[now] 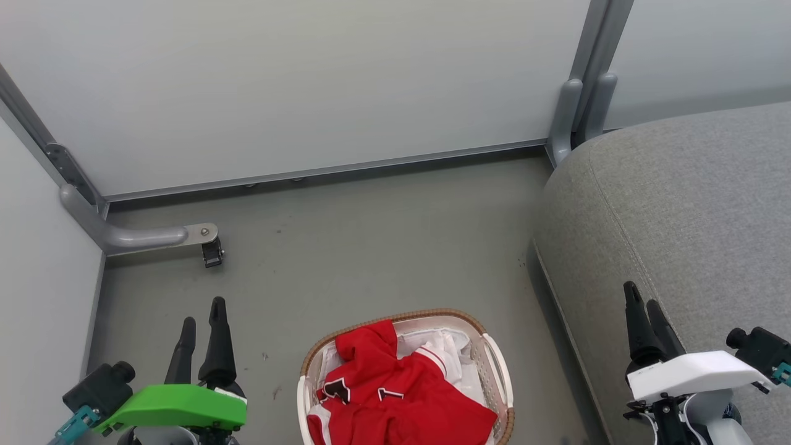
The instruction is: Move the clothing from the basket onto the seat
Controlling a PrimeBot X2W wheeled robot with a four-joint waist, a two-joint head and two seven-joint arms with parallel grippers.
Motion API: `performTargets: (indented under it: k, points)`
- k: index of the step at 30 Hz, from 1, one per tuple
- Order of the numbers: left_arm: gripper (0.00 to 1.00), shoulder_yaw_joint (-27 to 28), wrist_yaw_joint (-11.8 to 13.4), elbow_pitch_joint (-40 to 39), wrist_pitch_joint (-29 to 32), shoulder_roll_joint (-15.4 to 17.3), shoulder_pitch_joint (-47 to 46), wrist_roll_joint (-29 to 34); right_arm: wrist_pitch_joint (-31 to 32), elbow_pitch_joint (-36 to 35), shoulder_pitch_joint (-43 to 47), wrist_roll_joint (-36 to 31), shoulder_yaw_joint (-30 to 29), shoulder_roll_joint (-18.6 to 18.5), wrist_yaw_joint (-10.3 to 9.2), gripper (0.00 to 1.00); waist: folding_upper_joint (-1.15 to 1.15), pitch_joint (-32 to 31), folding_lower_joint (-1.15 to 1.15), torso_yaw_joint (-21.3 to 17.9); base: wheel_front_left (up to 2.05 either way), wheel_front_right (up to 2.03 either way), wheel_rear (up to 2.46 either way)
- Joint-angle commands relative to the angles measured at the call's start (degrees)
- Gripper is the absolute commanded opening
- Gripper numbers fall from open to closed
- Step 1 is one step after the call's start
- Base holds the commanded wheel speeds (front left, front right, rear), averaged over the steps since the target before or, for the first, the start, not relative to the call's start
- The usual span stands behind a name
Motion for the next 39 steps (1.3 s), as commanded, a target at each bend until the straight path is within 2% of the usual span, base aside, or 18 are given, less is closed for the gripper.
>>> performTargets:
  k: [1,18,39]
  points:
    - [1.0,-0.31,0.31,-0.94,-0.65,0.44,0.26,2.26,-0.69,-0.8,-0.78,-2.48,0.3,-0.39,0.01,1.0,0.0,0.01,0.0,0.01,0.0,0.0,0.0]
    - [1.0,-2.05,2.01,-0.84,-3.38,0.53,1.34,12.56,-3.48,-2.01,-0.6,-17.46,3.62,-0.54,0.01,1.0,0.0,0.16,0.0,0.19,0.0,0.0,0.0]
    - [1.0,-3.92,2.94,0.49,-6.19,0.65,2.19,22.25,-6.26,-2.38,-0.56,-29.37,5.61,-0.67,0.02,1.0,0.0,0.56,0.0,0.51,0.0,0.0,0.0]
